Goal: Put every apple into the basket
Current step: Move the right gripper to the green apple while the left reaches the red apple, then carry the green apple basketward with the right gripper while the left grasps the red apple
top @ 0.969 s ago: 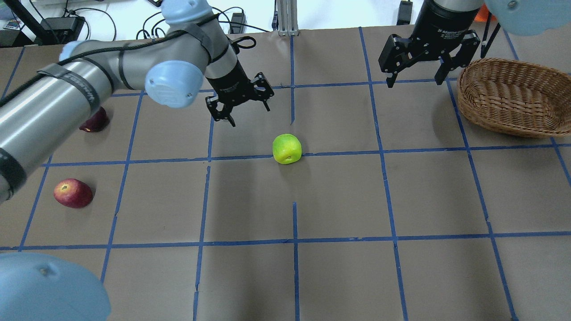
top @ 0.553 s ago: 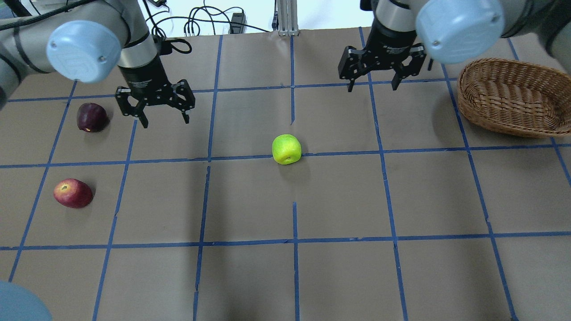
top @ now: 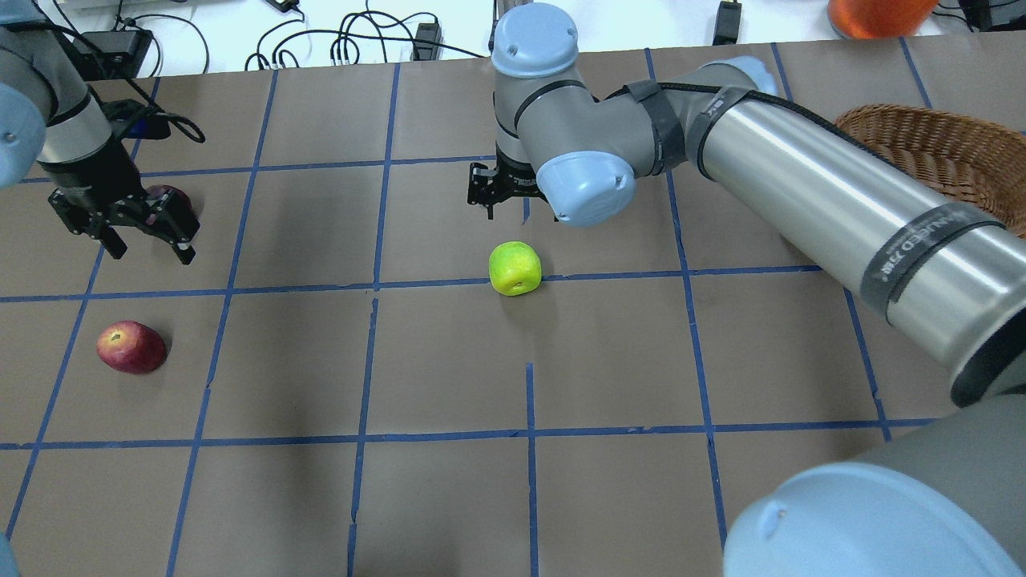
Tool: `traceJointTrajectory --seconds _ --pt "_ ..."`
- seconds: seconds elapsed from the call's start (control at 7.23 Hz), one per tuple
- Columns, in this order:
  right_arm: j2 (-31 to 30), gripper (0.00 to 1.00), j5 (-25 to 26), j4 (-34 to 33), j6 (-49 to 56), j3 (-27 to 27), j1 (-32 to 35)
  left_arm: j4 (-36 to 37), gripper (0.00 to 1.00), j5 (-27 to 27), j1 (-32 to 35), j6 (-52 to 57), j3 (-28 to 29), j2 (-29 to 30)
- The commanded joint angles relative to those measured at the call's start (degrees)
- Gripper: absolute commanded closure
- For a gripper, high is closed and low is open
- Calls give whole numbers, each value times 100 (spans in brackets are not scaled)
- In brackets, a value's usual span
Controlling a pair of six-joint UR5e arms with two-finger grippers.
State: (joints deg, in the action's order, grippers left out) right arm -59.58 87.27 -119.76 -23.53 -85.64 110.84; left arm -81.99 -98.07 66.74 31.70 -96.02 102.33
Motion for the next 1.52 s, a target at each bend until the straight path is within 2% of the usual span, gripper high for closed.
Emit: traceJointTrajectory --seconds 0.0,0.14,0.28,0.42,0.55,0.69,0.83,1.11,1.25,1.38 --pt "358 0 -16 -772 -91 -400 96 1528 0 33 -851 1690 -809 67" --pt "368 0 1 -811 -30 -593 105 2172 0 59 -1186 2090 -1300 146" --pt "351 7 -16 -820 -64 -743 122 2831 0 59 -1242 2042 -1775 208" --pt "298 77 -130 -803 -3 -692 105 2924 0 59 -1242 2042 -2006 269" --pt "193 100 -140 -768 15 -674 18 2934 0 51 -1251 2146 -2000 391" --pt "-60 100 -122 -542 215 -526 -148 2960 0 33 -1251 2147 -1974 497" --pt "-384 100 113 226 1018 -403 -594 3056 0 24 -1251 2095 -1999 611" --pt "-931 100 308 768 1946 -270 -2110 3215 0 33 -1260 2103 -2035 761" --pt "-976 100 700 822 3123 -278 -3067 3189 39 77 -1268 2077 -1965 710" --pt "-977 100 687 719 4405 -183 -4095 3119 63 94 -1155 1842 -1947 552"
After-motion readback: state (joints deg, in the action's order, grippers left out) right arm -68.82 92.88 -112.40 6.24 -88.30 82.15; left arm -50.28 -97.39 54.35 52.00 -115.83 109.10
